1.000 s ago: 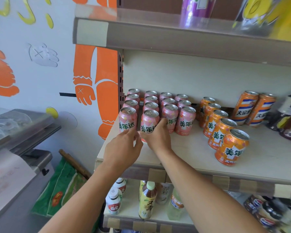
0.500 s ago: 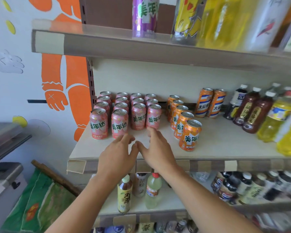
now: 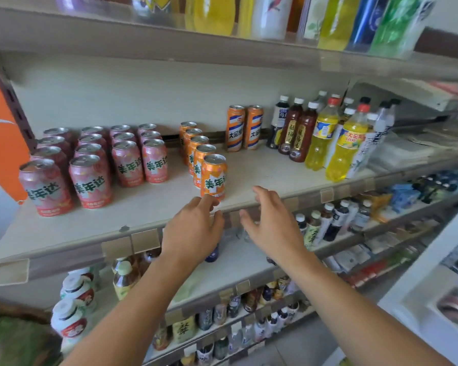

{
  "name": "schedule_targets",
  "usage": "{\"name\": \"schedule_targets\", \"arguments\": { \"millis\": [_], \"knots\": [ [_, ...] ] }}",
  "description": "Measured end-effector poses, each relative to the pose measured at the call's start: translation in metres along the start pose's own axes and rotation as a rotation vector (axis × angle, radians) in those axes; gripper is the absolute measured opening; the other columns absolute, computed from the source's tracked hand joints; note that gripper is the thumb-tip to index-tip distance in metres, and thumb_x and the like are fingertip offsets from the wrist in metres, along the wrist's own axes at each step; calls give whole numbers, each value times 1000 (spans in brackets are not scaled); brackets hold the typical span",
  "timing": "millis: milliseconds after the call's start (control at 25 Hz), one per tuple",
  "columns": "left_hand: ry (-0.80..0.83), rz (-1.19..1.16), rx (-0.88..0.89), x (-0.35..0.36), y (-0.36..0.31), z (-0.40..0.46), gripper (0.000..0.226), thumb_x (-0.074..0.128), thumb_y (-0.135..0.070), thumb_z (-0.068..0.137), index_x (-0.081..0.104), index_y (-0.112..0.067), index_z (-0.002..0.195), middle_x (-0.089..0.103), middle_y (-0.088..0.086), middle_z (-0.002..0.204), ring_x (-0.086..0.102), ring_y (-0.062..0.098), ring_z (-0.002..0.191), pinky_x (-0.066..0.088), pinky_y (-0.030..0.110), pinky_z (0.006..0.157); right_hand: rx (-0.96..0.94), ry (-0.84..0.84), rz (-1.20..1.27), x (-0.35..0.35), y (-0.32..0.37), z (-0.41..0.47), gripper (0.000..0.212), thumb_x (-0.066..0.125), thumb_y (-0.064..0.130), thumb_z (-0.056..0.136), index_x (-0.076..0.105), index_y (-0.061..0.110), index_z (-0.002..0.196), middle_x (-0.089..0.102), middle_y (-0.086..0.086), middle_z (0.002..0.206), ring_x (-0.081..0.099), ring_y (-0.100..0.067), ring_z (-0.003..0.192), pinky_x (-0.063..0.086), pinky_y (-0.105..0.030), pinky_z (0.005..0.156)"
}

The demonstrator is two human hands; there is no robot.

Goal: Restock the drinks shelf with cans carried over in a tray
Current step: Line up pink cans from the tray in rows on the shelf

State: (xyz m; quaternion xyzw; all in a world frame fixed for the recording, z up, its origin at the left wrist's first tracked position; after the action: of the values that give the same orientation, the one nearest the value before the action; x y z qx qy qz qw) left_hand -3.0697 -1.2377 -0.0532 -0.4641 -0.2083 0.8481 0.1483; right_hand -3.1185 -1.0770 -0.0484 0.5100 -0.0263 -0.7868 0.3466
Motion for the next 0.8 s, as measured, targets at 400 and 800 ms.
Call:
{"name": "schedule_targets", "arguments": {
  "millis": [400, 800],
  "knots": [
    [273, -134, 308, 153, -189, -12, 32, 42, -37, 98, 47, -25, 127, 57, 2, 120, 59, 24, 103, 50, 36, 66, 367, 19, -206, -113, -211, -90, 53, 51, 42, 97, 37, 20, 143, 45, -3, 139, 52, -23, 121, 46, -34, 86],
    [524, -204, 452, 282, -332, -59, 28, 43, -36, 96, 51, -24, 121, 60, 0, 116, 62, 24, 95, 52, 39, 72, 813, -21, -111, -171, -385, -218, 34, 55, 33, 94, 52, 19, 125, 64, 0, 118, 63, -20, 102, 51, -35, 82]
  ]
}}
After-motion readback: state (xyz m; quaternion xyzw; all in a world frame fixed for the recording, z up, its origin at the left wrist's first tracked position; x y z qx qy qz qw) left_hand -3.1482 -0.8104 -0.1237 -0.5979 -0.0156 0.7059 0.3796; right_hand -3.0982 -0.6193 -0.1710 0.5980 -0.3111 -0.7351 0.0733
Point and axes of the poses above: each hand's wrist, its own z-axis towards the middle knuckle, its own x-axis out of the palm, y = z × x, the point moved 6 cm from there along z, towards the middle knuckle
